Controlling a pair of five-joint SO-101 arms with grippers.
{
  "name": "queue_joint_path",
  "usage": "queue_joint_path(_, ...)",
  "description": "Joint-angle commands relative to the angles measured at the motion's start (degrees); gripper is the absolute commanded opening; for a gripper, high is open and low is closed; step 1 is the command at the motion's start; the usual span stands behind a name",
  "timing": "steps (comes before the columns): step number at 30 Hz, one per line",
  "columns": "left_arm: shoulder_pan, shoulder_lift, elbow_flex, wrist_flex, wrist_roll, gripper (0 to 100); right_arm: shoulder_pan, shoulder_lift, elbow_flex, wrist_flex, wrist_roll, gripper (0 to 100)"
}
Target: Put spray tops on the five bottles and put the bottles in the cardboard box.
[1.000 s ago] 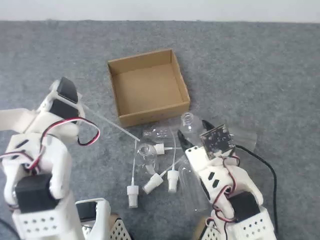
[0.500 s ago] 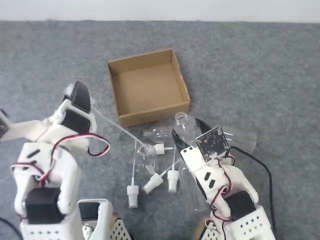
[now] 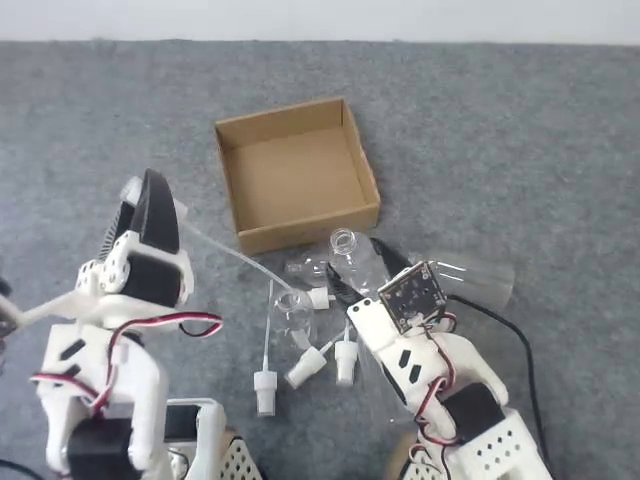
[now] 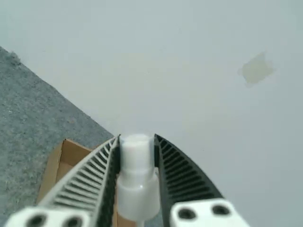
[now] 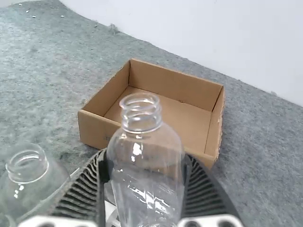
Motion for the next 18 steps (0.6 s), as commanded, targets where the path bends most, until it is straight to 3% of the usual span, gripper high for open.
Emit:
queue_joint_path(1, 0.18, -3.43, 3.30, -6.51, 0.26, 1, -0.75, -1.19, -0.79, -1.01, 1.05, 0.6)
queue_joint_path(8, 0.26, -7.91, 10.95, -14.77, 0.26, 1, -0.84, -1.19, -1.14, 1.80, 7.91, 0.6)
queue_joint_path(18, 0.70, -18.02, 19.38, -25.49, 0.00, 1, -0.84, -1.19, -1.49, 3.91, 8.26, 0.6)
